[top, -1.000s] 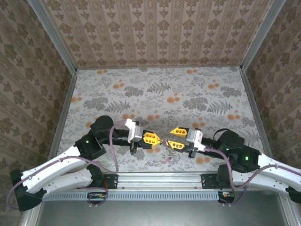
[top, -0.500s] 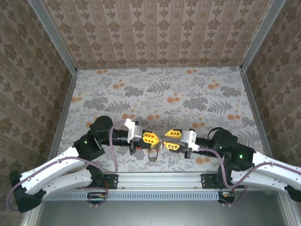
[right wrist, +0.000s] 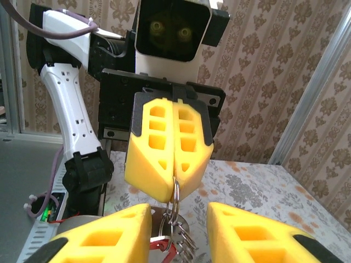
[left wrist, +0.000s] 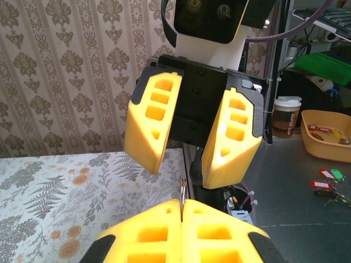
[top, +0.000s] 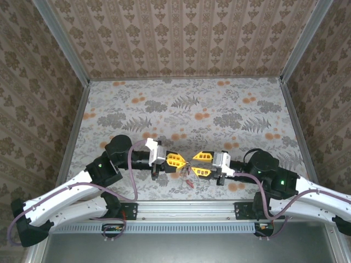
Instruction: Put the keys on the keyring
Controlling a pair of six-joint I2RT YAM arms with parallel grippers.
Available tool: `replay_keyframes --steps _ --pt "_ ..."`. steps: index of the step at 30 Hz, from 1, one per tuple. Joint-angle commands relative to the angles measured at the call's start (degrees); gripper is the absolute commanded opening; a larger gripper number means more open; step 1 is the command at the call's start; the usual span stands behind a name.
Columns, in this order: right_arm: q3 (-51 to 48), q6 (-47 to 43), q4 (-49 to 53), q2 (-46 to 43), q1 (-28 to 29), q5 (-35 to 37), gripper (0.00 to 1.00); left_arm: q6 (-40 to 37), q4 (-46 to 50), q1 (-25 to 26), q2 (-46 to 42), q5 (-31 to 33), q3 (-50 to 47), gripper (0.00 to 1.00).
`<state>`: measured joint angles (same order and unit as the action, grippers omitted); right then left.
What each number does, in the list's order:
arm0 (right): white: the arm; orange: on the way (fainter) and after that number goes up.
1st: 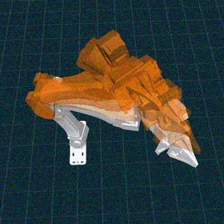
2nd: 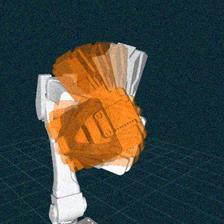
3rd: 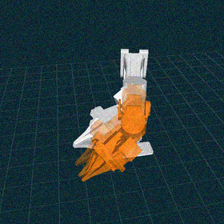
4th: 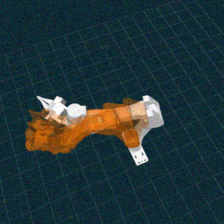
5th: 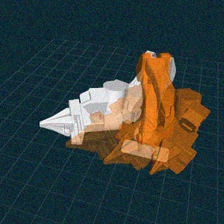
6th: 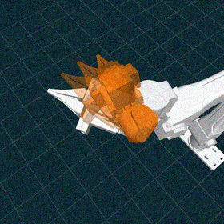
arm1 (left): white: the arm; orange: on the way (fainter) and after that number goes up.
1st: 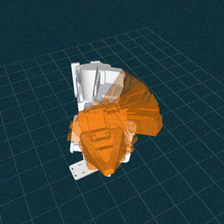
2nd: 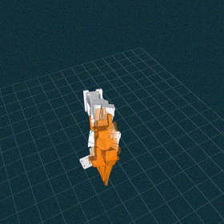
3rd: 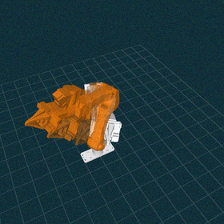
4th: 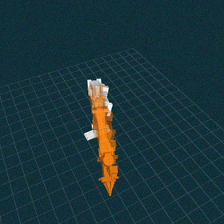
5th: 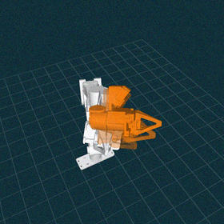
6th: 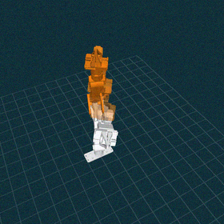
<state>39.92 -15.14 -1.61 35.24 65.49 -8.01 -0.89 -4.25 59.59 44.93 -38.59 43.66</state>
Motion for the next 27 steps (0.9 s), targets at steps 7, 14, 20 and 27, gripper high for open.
replay_keyframes --steps 7,14,20,27 --pt "0.6 0.1 -1.8 2.6 0.2 0.2 0.31 -0.5 -2.2 0.3 -0.2 -0.7 1.1 0.00" --pt "1.3 -0.4 -1.1 2.9 0.2 1.7 0.15 -0.6 -1.5 0.3 -0.3 -0.4 1.2 0.00" --pt "3.9 -2.4 3.9 3.8 0.2 7.7 0.07 -8.4 20.1 2.8 1.8 9.8 9.8 0.18" --pt "7.5 -4.6 9.0 8.0 0.2 8.6 0.05 -15.1 33.6 6.4 7.0 20.2 18.1 0.24"
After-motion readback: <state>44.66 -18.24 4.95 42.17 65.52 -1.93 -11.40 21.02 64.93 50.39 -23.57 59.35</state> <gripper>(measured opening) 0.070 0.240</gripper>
